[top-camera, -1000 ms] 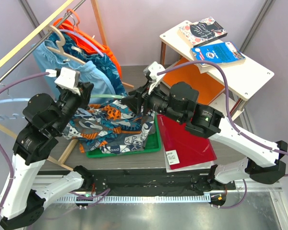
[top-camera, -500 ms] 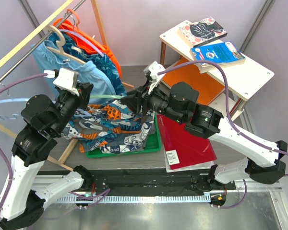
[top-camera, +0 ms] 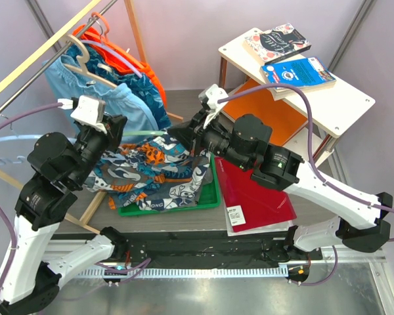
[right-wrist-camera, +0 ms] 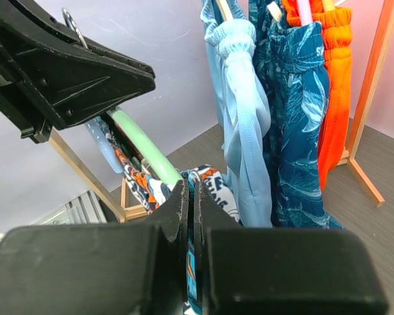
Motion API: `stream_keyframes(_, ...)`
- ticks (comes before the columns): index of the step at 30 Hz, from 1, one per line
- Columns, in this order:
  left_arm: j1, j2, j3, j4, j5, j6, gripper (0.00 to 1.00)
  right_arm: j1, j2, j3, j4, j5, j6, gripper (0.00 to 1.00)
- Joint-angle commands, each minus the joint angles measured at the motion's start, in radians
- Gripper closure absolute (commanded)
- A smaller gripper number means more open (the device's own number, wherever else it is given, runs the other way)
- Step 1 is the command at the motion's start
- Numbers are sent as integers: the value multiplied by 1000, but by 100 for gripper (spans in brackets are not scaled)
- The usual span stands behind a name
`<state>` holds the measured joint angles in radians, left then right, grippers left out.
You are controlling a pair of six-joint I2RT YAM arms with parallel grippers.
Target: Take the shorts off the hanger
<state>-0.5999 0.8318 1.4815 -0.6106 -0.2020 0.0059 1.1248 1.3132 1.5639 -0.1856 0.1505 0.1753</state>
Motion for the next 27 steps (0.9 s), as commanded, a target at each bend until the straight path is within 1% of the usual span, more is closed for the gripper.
stream_keyframes(1,-1,-33,-6,158,-60,-44,100,6,-72,-74,44,96,1,99)
stream_keyframes(3,-3,-43,-27,182,-111,-49,100,7,-109,-149,84,141,6,99)
stream_keyframes(5,-1,-60,-50,215,-145,-50,100,6,-178,-211,115,224,19,99)
stream_keyframes(6,-1,-65,-58,222,-158,-50,100,6,-205,-275,147,253,23,99)
stream_keyframes(7,-1,-71,-66,230,-177,-49,100,6,-227,-306,158,320,26,99)
stream_keyframes(11,-1,-94,-98,265,-200,-37,100,6,-371,-445,181,449,23,99)
stream_keyframes(12,-1,-95,-98,273,-208,-34,100,6,-396,-496,211,458,27,99)
stream_keyframes(14,-1,-94,-92,281,-230,-34,100,4,-434,-542,224,492,44,99)
stream_keyframes(18,-1,-86,-78,307,-258,-59,100,6,-509,-629,239,497,66,99)
stream_keyframes(23,-1,-83,-63,337,-298,-99,100,6,-549,-695,264,488,92,99)
stream_keyframes(26,-1,-80,-56,350,-298,-162,100,6,-526,-705,328,411,101,99)
stream_keyframes(27,-1,-73,-52,345,-278,-184,100,7,-513,-700,340,356,101,99)
